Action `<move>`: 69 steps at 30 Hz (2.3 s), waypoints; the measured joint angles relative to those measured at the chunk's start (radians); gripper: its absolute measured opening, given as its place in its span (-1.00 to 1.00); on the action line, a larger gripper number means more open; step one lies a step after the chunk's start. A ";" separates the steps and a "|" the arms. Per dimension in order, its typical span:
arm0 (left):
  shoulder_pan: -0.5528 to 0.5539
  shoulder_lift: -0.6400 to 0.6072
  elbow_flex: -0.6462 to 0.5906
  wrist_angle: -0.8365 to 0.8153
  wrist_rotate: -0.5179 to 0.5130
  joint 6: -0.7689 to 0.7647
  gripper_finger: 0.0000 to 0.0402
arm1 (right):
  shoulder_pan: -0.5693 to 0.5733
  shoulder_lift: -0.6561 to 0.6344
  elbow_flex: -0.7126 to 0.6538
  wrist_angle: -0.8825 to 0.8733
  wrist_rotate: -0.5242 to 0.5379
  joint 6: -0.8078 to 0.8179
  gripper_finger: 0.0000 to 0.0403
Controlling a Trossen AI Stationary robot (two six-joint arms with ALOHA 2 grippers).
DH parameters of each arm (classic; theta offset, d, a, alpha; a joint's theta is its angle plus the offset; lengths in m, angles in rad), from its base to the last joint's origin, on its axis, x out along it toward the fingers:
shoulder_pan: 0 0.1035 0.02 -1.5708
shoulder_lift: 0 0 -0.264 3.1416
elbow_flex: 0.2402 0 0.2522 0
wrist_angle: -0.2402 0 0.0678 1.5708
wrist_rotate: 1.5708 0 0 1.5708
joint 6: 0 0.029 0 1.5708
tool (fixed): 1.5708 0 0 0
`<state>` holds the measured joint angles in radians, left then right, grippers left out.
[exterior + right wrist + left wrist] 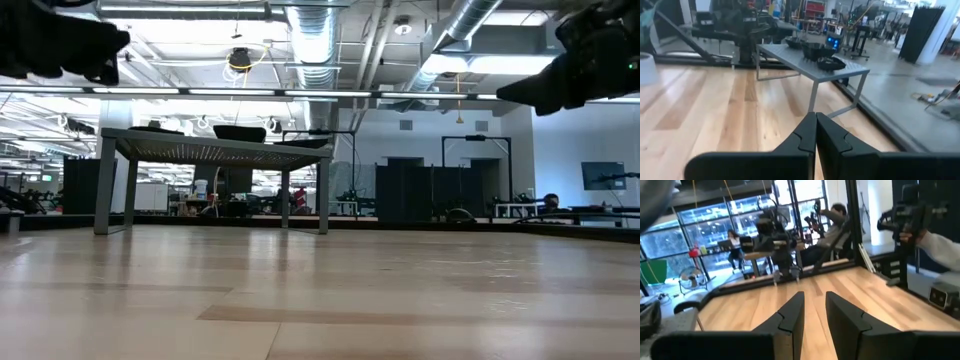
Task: Pick & Place Mini shaped plates
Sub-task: Return to Home Position
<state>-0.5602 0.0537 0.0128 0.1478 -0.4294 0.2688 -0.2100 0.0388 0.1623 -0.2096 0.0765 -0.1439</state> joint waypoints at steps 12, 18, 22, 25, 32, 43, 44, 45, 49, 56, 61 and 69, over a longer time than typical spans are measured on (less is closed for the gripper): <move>0.000 0.125 -0.001 0.004 0.000 0.037 -0.60 | 0.000 0.000 0.000 0.017 0.002 0.040 -0.99; 0.000 0.173 -0.003 0.037 0.000 0.038 -0.60 | 0.000 0.000 0.000 0.005 0.003 0.202 -0.99; 0.000 0.183 -0.003 0.167 0.000 0.016 -0.60 | 0.002 0.000 -0.041 -0.012 0.002 0.194 -0.99; 0.000 0.182 -0.003 0.215 0.000 0.009 -0.60 | 0.002 0.001 -0.098 0.069 0.001 0.171 -0.99; 0.000 0.183 -0.003 0.238 0.000 0.035 -0.60 | 0.002 -0.003 -0.130 0.207 0.002 0.139 -0.99; 0.000 0.149 -0.001 0.280 -0.031 -0.045 -0.60 | -0.002 0.006 -0.155 0.236 0.003 0.092 -0.99; 0.000 0.142 -0.001 0.280 -0.030 -0.045 -0.60 | -0.002 0.006 -0.155 0.236 0.003 0.090 -0.99; 0.000 0.137 -0.001 0.280 -0.030 -0.046 -0.60 | -0.002 0.006 -0.155 0.236 0.003 0.083 -0.99; 0.000 0.132 -0.007 0.255 0.002 -0.080 -0.60 | -0.002 0.006 -0.155 0.236 0.003 0.031 -0.99; 0.000 0.134 -0.007 0.257 0.049 -0.120 -0.60 | -0.002 0.006 -0.155 0.238 0.003 -0.047 -0.99; 0.000 0.144 -0.007 0.258 0.049 -0.128 -0.60 | -0.002 0.006 -0.156 0.240 0.003 -0.049 -0.99; 0.000 0.145 -0.007 0.261 0.049 -0.128 -0.60 | -0.002 0.006 -0.156 0.240 0.003 -0.049 -0.99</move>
<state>-0.5606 0.1986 0.0063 0.4084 -0.3805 0.1410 -0.2119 0.0448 0.0067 0.0303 0.0792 -0.1928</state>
